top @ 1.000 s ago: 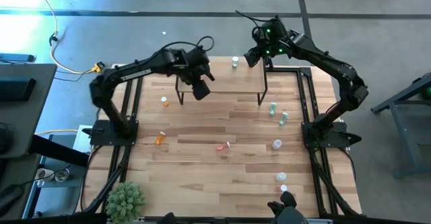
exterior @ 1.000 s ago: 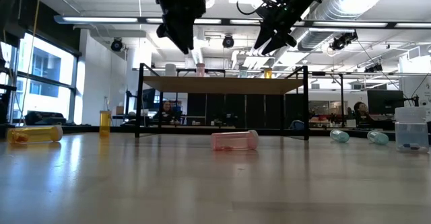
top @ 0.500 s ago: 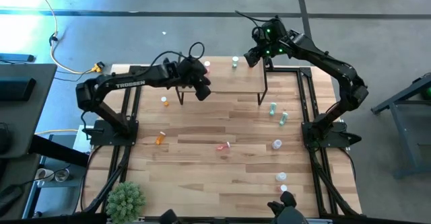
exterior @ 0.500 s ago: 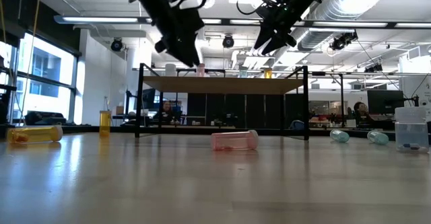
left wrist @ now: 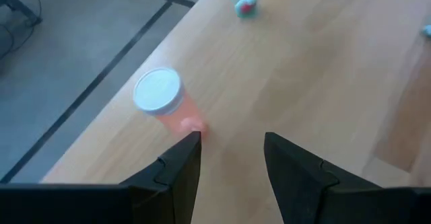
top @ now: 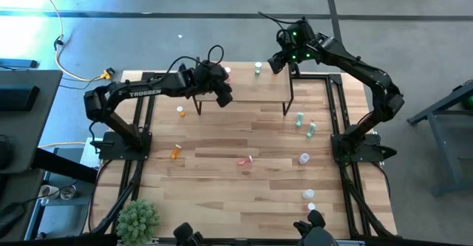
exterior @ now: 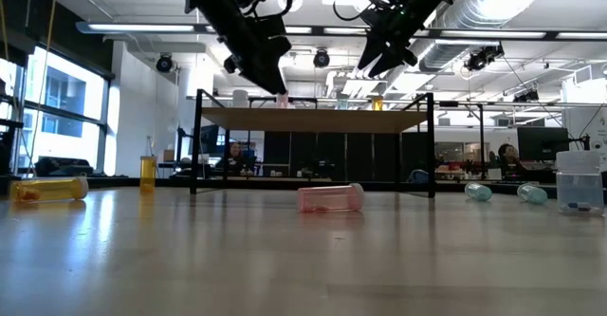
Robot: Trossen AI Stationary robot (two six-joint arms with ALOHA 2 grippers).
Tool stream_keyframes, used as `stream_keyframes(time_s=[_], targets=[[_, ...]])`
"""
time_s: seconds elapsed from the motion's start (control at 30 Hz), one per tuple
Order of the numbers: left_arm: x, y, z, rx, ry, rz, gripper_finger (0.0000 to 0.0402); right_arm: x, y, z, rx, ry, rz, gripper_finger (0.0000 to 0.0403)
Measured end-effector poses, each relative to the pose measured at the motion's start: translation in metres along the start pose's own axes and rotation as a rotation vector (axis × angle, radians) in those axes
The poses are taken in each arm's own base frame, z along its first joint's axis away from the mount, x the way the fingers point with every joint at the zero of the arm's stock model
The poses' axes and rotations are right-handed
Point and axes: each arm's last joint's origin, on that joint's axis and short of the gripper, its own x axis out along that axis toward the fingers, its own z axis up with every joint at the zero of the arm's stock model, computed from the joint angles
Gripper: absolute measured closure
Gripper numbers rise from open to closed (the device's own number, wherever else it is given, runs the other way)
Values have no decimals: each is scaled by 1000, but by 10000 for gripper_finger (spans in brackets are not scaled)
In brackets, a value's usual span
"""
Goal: Pick and place medicine bottles onto shelf by color
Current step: Put the top pink pill bottle on the shelf
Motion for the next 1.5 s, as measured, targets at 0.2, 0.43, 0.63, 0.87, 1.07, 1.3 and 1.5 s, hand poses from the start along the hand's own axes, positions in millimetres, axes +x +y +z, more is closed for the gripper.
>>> stream_keyframes(time_s=[0.2, 0.43, 0.63, 0.87, 1.07, 1.3, 1.5], targets=[[11, 4, -4, -25, 27, -34, 248, 0, 0, 0, 0, 0, 0, 210], [25, 0, -9, -19, 54, -39, 248, 0, 0, 0, 0, 0, 0, 210], [30, -1, -11, -15, 67, -16, 248, 0, 0, 0, 0, 0, 0, 210], [32, -1, -7, -26, 29, -7, 248, 0, 0, 0, 0, 0, 0, 210], [33, 2, -5, -35, 9, 4, 248, 0, 0, 0, 0, 0, 0, 210], [43, -1, -7, -36, 7, 0, 248, 0, 0, 0, 1, 0, 0, 210], [44, -2, -7, -37, 1, 2, 248, 0, 0, 0, 9, 1, 0, 210]])
